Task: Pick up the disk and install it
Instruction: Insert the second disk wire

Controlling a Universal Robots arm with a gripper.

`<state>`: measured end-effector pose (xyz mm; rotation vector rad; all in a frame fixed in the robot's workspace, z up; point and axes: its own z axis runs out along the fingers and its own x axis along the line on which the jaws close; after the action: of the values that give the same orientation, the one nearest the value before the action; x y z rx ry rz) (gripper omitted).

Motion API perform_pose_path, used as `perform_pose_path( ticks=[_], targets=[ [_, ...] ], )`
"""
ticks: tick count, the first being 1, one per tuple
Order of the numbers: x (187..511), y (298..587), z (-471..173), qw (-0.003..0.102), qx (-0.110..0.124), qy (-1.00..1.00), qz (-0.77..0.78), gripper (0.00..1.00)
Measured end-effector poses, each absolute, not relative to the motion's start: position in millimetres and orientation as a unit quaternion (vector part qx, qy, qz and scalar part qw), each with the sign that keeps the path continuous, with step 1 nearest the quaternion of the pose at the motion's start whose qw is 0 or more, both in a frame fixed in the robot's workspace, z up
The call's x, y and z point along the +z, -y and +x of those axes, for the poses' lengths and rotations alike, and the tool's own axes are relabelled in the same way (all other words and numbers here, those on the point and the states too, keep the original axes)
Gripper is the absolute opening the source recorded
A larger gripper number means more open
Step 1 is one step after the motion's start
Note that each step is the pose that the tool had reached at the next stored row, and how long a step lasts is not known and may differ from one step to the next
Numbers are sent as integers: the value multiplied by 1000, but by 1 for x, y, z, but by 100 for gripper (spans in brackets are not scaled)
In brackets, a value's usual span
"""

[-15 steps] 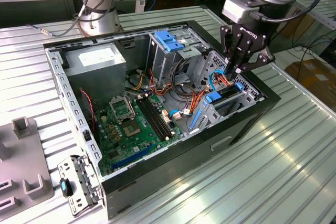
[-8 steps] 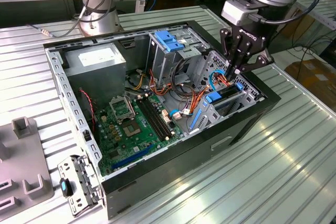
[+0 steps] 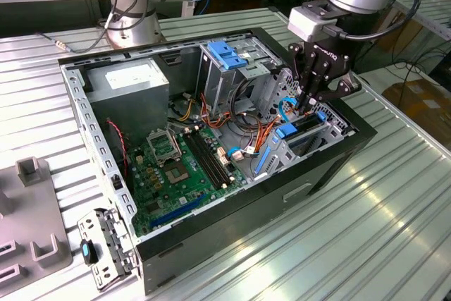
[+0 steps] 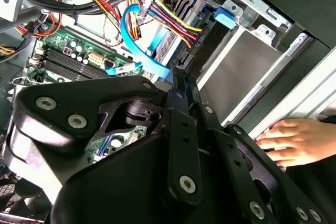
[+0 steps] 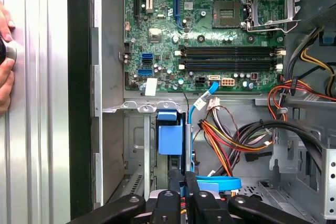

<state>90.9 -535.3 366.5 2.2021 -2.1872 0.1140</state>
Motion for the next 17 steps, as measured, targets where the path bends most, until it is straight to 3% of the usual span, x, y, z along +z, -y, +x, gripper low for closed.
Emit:
perform_pose_path(
  ticks=[3, 10, 17],
  targets=[
    [366, 535, 90, 18, 37, 704, 709, 16],
    [366, 538, 81, 2, 47, 704, 709, 16],
    [363, 546, 81, -12, 42, 704, 709, 16]
  ],
)
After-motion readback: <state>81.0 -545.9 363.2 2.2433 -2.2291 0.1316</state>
